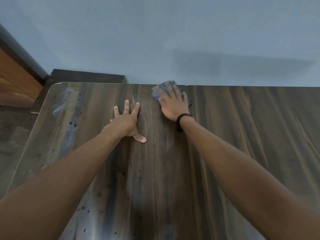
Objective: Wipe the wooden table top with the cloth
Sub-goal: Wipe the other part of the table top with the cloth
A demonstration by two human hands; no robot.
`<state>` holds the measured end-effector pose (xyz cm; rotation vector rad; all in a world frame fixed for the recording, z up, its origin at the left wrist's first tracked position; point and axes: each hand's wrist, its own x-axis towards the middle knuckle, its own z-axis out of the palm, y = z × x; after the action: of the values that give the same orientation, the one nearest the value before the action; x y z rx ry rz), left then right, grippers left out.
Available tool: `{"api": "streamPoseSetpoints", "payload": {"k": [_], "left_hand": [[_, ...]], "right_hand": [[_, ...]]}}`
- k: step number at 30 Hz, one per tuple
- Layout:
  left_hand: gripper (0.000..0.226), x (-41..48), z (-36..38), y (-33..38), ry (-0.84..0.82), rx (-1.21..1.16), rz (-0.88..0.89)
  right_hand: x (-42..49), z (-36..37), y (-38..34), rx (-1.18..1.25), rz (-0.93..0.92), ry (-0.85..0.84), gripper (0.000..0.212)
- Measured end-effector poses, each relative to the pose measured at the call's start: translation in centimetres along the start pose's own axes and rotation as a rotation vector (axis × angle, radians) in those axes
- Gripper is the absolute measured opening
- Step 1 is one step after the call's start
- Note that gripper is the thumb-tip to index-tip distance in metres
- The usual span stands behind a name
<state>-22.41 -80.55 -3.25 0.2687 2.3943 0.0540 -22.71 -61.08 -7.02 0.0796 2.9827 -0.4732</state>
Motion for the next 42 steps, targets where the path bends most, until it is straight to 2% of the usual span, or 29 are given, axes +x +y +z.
{"api": "streamPoseSetpoints", "payload": {"k": [3,7,11,15,18,20,22,24,26,28,30,32,34,35,38,39,42], "left_hand": [[0.147,0.0,0.1,-0.1,0.019,0.007,0.017],[0.147,-0.1,-0.1,-0.3,0.013,-0.014,0.025],[0.147,0.3,0.3,-0.7,0.040,-0.011,0.058],[0.150,0.5,0.3,-0.9,0.048,-0.010,0.061],[0.150,0.5,0.6,-1.4,0.088,-0.010,0.101],[0.147,0.1,0.5,-1.5,0.095,-0.001,0.116],[0.146,-0.2,0.2,-1.2,0.052,0.027,0.108],[0.147,-0.4,-0.5,-1.0,-0.006,0.091,0.109],[0.146,-0.7,-1.2,-1.8,-0.064,0.109,0.132],[0.144,-0.9,-1.6,-2.8,-0.078,0.123,0.161],[0.143,-1.2,-1.5,-3.2,-0.056,0.150,0.170],[0.142,-1.5,-1.0,-3.2,-0.003,0.155,0.167],[0.139,-1.7,-0.8,-3.4,0.033,0.142,0.177],[0.137,-1.9,-0.7,-3.5,0.049,0.135,0.186],[0.128,-2.5,-0.2,-4.2,0.102,0.159,0.208],[0.123,-2.9,0.1,-4.3,0.130,0.183,0.219],[0.100,-4.1,1.4,-4.3,0.243,0.228,0.274]], "right_hand": [[-3.1,1.5,0.6,-0.037,-0.150,-0.010,0.051],[-0.9,-0.1,0.4,0.067,0.125,0.022,0.052],[-4.4,1.4,0.0,-0.005,-0.035,0.008,0.052],[-5.2,1.0,-0.2,0.073,0.132,0.025,0.051],[-8.7,2.3,-0.6,0.001,-0.012,0.033,0.050],[-9.3,1.7,0.1,0.005,0.014,0.029,0.049],[-9.9,1.6,-1.1,0.052,0.121,0.044,0.050],[-12.5,3.1,-2.8,0.003,0.068,0.089,0.051],[-15.3,3.9,-2.6,-0.018,-0.017,0.065,0.051],[-15.6,3.5,-1.7,-0.014,0.052,0.076,0.050],[-16.2,3.8,-3.2,0.012,0.162,0.099,0.051],[-19.0,5.7,-5.6,-0.037,0.078,0.118,0.051],[-20.7,5.7,-4.9,-0.034,-0.027,0.075,0.050],[-20.1,4.9,-3.9,-0.038,-0.019,0.074,0.050],[-17.6,3.5,-3.8,0.016,0.192,0.097,0.051],[-18.5,4.2,-4.8,0.011,0.196,0.113,0.051],[-23.5,6.4,-5.1,-0.061,-0.007,0.141,0.050]]}}
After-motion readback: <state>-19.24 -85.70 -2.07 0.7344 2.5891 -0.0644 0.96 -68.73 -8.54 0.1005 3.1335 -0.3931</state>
